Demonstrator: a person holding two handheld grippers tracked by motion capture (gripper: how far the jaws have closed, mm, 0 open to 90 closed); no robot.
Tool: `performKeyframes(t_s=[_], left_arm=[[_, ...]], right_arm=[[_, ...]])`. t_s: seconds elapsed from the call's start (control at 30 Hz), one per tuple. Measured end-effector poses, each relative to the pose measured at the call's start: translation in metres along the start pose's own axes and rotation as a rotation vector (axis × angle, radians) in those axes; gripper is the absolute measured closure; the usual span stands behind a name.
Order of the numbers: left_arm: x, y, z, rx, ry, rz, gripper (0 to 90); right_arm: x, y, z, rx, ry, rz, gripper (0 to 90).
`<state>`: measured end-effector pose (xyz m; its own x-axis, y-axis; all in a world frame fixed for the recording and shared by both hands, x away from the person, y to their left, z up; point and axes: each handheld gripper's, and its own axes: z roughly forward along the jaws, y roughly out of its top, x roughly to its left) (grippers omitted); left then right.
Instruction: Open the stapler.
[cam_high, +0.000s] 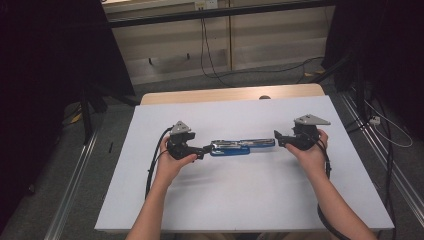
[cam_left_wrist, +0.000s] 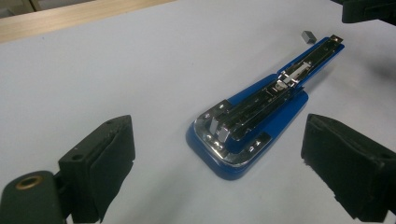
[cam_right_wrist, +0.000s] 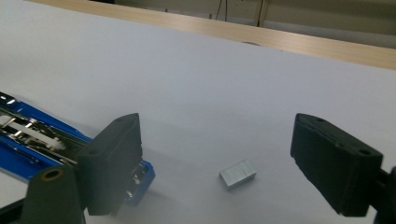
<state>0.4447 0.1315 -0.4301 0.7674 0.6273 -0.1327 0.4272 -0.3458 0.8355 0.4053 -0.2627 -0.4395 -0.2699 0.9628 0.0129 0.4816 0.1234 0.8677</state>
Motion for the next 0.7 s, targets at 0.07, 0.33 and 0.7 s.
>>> performKeyframes(t_s=[0.07,0.33,0.7], left_arm=[[0.0,0.0,0.0,-0.001,0.002,0.004,8.4],[-0.002,-0.001,-0.002,-0.004,-0.002,0.019,5.7],[0.0,-0.003,-0.004,-0.008,0.013,0.032,5.5]], right_arm=[[-0.002,-0.002,0.001,0.006,-0.007,-0.002,16.9],[-0.008,-0.007,0.008,0.032,-0.034,0.001,18.1],[-0.011,-0.017,0.019,0.076,-0.068,-0.006,33.8]])
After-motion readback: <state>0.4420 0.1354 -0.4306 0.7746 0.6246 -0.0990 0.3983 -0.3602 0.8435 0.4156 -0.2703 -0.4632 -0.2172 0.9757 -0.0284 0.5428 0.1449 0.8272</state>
